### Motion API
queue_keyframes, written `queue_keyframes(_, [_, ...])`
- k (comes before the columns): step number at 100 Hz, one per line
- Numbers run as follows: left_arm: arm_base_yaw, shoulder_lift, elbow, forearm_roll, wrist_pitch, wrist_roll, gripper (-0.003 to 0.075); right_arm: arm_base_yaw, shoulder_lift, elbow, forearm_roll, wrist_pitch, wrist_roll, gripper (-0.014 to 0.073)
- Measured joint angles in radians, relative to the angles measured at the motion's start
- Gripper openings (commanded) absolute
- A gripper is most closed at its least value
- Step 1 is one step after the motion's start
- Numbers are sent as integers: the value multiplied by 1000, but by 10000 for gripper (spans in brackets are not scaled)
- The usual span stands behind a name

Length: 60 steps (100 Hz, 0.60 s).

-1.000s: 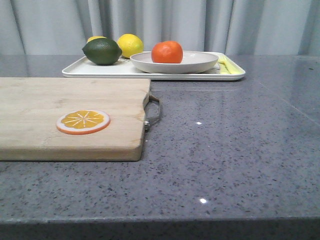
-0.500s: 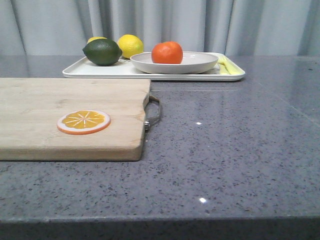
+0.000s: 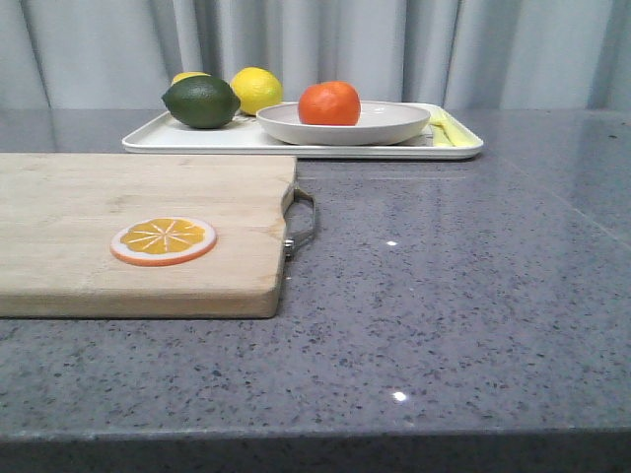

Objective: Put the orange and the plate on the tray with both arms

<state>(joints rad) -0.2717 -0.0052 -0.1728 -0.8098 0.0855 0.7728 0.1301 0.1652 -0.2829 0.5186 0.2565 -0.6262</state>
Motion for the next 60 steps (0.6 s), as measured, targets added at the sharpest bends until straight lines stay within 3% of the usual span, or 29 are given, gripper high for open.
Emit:
queue_keyframes(7, [0,0,0,0,-2,0,-21,0,0,0,0,0,0,-77])
queue_keyframes(60, [0,0,0,-9,-4,0,-20,0,0,0,0,0,0,-69])
